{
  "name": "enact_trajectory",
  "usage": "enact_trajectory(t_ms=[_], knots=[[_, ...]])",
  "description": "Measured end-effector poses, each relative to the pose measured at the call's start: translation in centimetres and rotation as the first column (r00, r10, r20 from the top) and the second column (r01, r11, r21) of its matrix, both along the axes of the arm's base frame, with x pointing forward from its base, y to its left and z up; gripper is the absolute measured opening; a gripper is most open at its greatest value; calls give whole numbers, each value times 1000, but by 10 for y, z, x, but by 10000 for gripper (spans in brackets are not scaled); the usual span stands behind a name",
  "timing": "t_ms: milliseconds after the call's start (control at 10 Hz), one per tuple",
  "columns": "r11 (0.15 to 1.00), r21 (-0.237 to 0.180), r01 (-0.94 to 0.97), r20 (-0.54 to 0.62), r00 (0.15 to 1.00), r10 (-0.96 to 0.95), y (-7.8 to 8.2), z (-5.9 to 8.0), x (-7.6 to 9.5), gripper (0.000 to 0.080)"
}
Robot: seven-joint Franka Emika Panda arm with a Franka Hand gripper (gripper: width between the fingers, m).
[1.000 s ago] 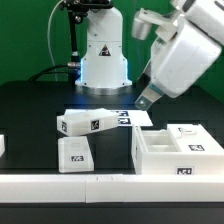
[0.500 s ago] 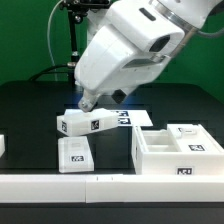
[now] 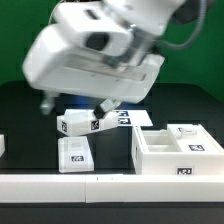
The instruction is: Assemble cabinet
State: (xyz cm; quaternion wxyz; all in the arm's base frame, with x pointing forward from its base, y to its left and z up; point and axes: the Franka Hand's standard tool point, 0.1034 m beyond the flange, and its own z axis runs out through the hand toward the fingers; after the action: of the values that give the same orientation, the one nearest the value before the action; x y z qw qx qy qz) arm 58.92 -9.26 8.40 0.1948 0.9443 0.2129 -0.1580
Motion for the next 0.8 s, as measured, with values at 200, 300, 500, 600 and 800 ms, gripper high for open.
enact_trajectory(t_ms=[200,300,500,600,800], knots=[[991,-3,131,61,990,-131,-4,-2,0,795],[986,-9,168,80,983,-167,-3,-3,0,795],[957,-25,289,140,949,-283,-2,-4,-1,795],[928,-16,371,192,912,-362,-2,-5,2,795],[818,68,572,356,751,-555,-3,-9,7,795]])
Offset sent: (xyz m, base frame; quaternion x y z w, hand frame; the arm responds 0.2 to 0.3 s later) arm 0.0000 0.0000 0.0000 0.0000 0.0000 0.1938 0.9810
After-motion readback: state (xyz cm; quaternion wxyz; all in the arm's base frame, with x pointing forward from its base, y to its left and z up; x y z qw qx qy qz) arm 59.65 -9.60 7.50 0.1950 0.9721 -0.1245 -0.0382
